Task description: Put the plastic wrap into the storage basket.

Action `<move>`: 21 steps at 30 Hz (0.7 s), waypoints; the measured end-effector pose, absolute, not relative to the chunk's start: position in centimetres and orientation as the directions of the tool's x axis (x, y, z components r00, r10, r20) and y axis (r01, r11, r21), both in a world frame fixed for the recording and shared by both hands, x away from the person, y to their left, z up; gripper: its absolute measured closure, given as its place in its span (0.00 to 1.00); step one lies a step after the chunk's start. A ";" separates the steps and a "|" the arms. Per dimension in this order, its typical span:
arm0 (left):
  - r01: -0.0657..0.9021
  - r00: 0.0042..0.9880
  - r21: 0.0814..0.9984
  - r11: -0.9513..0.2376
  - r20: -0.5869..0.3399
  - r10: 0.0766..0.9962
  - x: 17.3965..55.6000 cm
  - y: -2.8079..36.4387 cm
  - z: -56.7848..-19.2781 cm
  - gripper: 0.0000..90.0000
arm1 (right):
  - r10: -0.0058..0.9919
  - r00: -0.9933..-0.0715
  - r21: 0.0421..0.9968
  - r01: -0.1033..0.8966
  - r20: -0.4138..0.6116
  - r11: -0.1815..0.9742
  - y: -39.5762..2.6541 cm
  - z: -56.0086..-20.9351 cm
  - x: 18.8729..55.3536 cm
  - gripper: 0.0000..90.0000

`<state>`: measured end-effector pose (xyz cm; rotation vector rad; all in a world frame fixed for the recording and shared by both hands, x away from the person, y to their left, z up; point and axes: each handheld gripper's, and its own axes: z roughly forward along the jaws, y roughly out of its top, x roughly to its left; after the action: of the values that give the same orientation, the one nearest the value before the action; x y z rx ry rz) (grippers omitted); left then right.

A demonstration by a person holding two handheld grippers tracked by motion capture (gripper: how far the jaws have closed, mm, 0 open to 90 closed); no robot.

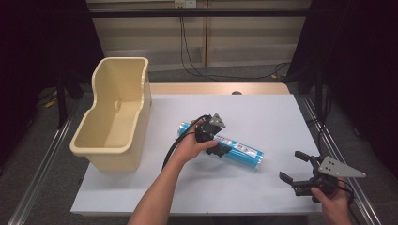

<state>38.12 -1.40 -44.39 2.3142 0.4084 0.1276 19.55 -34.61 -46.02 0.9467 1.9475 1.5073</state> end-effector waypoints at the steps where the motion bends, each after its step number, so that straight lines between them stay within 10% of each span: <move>1: 0.253 0.944 0.713 -0.654 -0.032 0.329 38.1 -1.4 -44.4 0.02 | 0.772 -0.635 0.964 0.221 0.029 0.146 -34.6 -46.0 19.5 0.02; 21: 0.263 0.944 0.694 -0.670 -0.042 0.327 38.6 -1.4 -45.1 0.00 | 0.767 -0.641 0.962 0.221 0.020 0.159 -34.6 -46.0 19.6 0.02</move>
<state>38.60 -1.37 -45.06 2.3388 0.4135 0.1103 19.58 -34.59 -46.01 0.9359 1.9615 1.4986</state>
